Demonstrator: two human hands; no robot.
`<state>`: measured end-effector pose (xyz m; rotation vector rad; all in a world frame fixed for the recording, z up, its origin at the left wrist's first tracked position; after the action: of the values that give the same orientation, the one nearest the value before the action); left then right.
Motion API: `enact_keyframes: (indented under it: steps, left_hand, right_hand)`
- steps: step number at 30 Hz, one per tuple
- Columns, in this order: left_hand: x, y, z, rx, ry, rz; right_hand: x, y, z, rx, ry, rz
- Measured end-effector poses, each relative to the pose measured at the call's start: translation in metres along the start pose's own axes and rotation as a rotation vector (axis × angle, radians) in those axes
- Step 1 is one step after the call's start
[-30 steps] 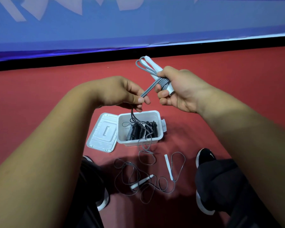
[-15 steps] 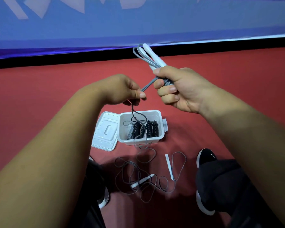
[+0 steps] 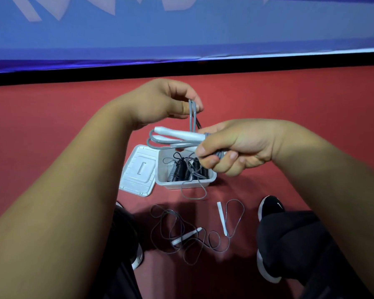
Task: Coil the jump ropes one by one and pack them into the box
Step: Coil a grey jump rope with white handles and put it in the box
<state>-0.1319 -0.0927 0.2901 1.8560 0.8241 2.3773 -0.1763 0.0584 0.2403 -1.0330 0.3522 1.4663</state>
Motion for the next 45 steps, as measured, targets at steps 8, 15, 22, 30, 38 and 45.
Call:
enact_keyframes:
  steps: [8,15,22,30,38,45]
  left_hand:
    - [0.015,0.006,0.002,0.09,-0.094,-0.028]
    - [0.016,0.013,0.006,0.167,-0.077,-0.209]
    - [0.001,-0.001,0.003,0.077,0.067,-0.714]
    - [-0.008,0.006,0.004,0.155,0.187,-0.907]
    - [0.002,0.002,0.008,0.201,0.189,-0.917]
    - [-0.022,-0.019,0.012,0.016,0.429,-0.644]
  right_hand:
    - [0.0,0.035,-0.016,0.34,0.018,0.186]
    - [-0.015,0.076,-0.008,0.719,0.09,0.322]
    - [-0.018,0.09,-0.013,0.874,0.199,0.194]
    - [-0.021,0.067,-0.014,0.625,0.21,-0.021]
    - [-0.022,0.069,-0.01,0.652,0.18,-0.185]
    - [0.0,0.071,-0.007,0.658,-0.098,-0.032]
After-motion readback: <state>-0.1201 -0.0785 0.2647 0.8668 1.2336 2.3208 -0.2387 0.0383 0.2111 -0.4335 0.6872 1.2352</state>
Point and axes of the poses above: each hand's wrist, its own z-axis away from the middle knuckle, its own y-axis out of the back of the hand, x = y × z, the point moved 8 cm from there along -z, towards the middle knuckle, and after that the axes turned 2 degrees about y, right-handed, at the moved point
